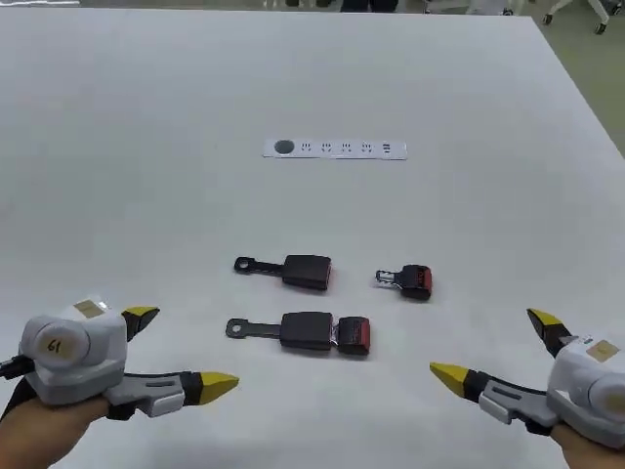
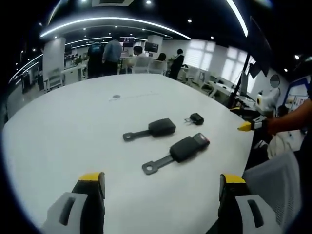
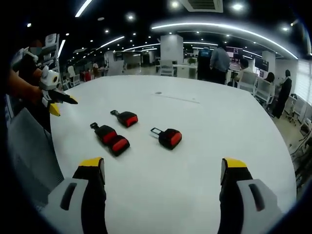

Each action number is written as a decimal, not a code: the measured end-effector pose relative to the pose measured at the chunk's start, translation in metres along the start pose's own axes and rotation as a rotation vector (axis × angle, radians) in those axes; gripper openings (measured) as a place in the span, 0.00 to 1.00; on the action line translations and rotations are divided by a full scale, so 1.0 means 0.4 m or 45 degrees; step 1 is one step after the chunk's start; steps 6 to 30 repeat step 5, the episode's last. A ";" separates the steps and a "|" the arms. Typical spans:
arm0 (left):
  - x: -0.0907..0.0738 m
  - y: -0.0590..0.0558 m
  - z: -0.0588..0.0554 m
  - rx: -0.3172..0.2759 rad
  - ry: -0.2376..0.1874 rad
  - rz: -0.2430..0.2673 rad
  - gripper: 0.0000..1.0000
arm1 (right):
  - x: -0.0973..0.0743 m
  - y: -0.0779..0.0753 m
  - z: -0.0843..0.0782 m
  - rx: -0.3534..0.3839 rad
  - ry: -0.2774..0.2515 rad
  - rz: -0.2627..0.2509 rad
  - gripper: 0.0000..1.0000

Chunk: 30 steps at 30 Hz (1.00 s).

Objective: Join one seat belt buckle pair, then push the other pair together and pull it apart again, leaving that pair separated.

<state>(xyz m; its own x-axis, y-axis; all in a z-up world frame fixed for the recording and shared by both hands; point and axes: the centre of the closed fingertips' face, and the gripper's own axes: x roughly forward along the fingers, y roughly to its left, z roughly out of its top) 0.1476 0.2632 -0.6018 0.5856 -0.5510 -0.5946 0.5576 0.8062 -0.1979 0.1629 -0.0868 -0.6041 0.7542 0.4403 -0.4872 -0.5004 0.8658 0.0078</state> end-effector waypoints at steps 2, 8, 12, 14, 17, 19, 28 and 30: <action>-0.008 -0.002 0.005 -0.014 -0.021 0.010 1.00 | -0.008 0.009 -0.004 -0.016 0.005 0.002 1.00; -0.020 0.004 0.004 -0.029 -0.043 0.024 1.00 | -0.017 0.005 -0.009 -0.015 0.003 -0.003 1.00; -0.020 0.004 0.004 -0.029 -0.043 0.024 1.00 | -0.017 0.005 -0.009 -0.015 0.003 -0.003 1.00; -0.020 0.004 0.004 -0.029 -0.043 0.024 1.00 | -0.017 0.005 -0.009 -0.015 0.003 -0.003 1.00; -0.020 0.004 0.004 -0.029 -0.043 0.024 1.00 | -0.017 0.005 -0.009 -0.015 0.003 -0.003 1.00; -0.020 0.004 0.004 -0.029 -0.043 0.024 1.00 | -0.017 0.005 -0.009 -0.015 0.003 -0.003 1.00; -0.020 0.004 0.004 -0.029 -0.043 0.024 1.00 | -0.017 0.005 -0.009 -0.015 0.003 -0.003 1.00; -0.020 0.004 0.004 -0.029 -0.043 0.024 1.00 | -0.017 0.005 -0.009 -0.015 0.003 -0.003 1.00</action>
